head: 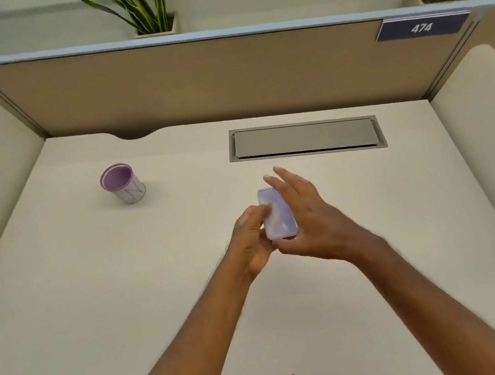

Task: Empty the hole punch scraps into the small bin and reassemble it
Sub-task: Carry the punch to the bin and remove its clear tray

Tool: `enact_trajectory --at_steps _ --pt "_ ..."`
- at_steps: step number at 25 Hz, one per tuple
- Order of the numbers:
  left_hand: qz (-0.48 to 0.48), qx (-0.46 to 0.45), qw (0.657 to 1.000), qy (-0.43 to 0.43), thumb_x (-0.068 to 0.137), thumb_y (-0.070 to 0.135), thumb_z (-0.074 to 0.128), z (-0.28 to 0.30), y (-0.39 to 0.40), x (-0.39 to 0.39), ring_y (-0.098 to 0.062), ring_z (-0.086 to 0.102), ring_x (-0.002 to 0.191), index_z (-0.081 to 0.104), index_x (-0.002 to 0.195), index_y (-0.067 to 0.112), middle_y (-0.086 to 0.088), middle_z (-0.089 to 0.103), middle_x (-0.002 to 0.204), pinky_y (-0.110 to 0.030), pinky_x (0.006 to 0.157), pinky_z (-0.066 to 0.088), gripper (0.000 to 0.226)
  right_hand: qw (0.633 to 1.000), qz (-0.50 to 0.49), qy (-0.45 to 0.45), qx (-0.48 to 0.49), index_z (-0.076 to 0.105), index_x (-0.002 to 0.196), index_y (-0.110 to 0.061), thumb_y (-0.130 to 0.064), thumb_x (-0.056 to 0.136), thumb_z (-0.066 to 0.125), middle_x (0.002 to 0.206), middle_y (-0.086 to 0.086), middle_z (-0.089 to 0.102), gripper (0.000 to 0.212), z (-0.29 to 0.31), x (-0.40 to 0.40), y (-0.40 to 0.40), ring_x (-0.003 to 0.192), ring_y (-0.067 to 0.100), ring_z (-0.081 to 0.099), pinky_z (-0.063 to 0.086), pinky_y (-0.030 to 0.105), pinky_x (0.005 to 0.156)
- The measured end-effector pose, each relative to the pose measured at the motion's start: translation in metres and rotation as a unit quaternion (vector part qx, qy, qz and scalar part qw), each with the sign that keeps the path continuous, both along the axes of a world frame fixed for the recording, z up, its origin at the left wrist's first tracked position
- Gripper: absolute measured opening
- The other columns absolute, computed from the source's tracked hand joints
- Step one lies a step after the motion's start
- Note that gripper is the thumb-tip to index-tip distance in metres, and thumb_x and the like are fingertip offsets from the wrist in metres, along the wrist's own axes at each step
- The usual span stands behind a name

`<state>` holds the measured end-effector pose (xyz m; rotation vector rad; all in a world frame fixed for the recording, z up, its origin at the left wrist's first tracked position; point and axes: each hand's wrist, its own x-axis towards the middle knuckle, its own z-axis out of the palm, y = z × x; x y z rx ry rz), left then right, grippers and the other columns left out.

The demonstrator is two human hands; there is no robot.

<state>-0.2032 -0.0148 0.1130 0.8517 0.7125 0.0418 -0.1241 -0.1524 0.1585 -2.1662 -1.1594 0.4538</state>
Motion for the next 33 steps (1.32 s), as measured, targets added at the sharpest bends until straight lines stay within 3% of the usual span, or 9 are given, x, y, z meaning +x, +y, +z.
enact_trajectory --at_steps 2,4,8,13,17,22,26,33 --pt "0.006 0.015 1.000 -0.002 0.088 0.031 0.070 0.003 0.003 -0.014 -0.025 0.074 0.091 0.067 0.108 0.013 -0.013 0.071 0.104 -0.041 0.075 0.061 0.027 0.993 0.068 -0.073 -0.055 0.011 0.160 -0.036 -0.049 0.079 0.077 0.171 -0.011 0.004 0.105 0.004 -0.006 0.015 0.157 0.012 0.004 0.031 0.025 0.111" --pt "0.014 0.014 1.000 -0.018 0.087 0.030 0.068 0.007 0.010 -0.029 -0.023 0.073 0.092 0.066 0.109 0.014 -0.012 0.068 0.106 -0.044 0.080 0.058 0.027 0.990 0.096 -0.072 -0.067 0.018 0.160 -0.033 -0.040 0.080 0.077 0.169 -0.007 0.016 0.099 0.008 -0.014 0.029 0.155 0.014 0.010 0.038 0.033 0.113" --pt "0.046 -0.033 0.997 -0.046 0.094 0.031 0.064 0.009 0.035 -0.053 -0.023 0.074 0.101 0.077 0.103 0.016 -0.010 0.072 0.110 -0.039 0.079 0.061 0.022 0.992 0.107 -0.057 -0.047 0.029 0.155 -0.033 -0.041 0.078 0.081 0.158 -0.009 0.034 0.093 0.011 -0.033 0.056 0.145 0.013 0.026 0.048 0.034 0.106" --pt "0.060 -0.131 0.988 -0.064 0.094 0.053 0.061 0.011 0.081 -0.067 -0.022 0.077 0.098 0.082 0.106 0.019 -0.007 0.079 0.105 -0.037 0.078 0.063 0.041 0.996 0.080 -0.033 -0.005 0.030 0.155 -0.027 -0.041 0.077 0.083 0.157 -0.010 0.037 0.095 0.007 -0.065 0.104 0.143 0.011 0.032 0.047 0.035 0.109" --pt "0.062 -0.159 0.983 -0.064 0.097 0.062 0.049 0.002 0.126 -0.079 -0.024 0.075 0.105 0.079 0.113 0.022 -0.007 0.078 0.114 -0.039 0.081 0.063 0.053 0.992 0.105 -0.064 -0.030 0.023 0.160 -0.030 -0.046 0.086 0.076 0.170 -0.008 0.018 0.093 -0.006 -0.083 0.144 0.157 0.010 0.012 0.035 0.030 0.115" --pt "0.072 -0.153 0.983 -0.068 0.097 0.066 0.044 -0.007 0.176 -0.093 -0.021 0.074 0.109 0.079 0.114 0.026 -0.004 0.078 0.116 -0.038 0.081 0.063 0.057 0.980 0.146 -0.112 -0.076 0.000 0.162 -0.035 -0.055 0.099 0.052 0.172 -0.012 -0.008 0.085 -0.013 -0.100 0.194 0.156 0.005 -0.013 0.040 0.031 0.112" --pt "0.105 -0.157 0.980 -0.069 0.097 0.068 0.041 -0.018 0.205 -0.095 -0.022 0.072 0.116 0.066 0.131 0.025 -0.004 0.076 0.123 -0.040 0.084 0.063 0.060 0.972 0.167 -0.127 -0.104 -0.010 0.161 -0.034 -0.064 0.100 0.033 0.170 -0.010 -0.018 0.081 -0.017 -0.104 0.227 0.154 0.007 -0.022 0.038 0.033 0.114" --pt "0.118 -0.174 0.976 -0.063 0.098 0.065 0.042 -0.034 0.237 -0.090 -0.023 0.069 0.120 0.066 0.131 0.026 -0.003 0.074 0.129 -0.041 0.091 0.061 0.057 0.968 0.194 -0.101 -0.123 -0.011 0.161 -0.033 -0.062 0.104 0.025 0.169 -0.010 -0.022 0.074 -0.023 -0.098 0.261 0.151 0.003 -0.028 0.019 0.027 0.120"
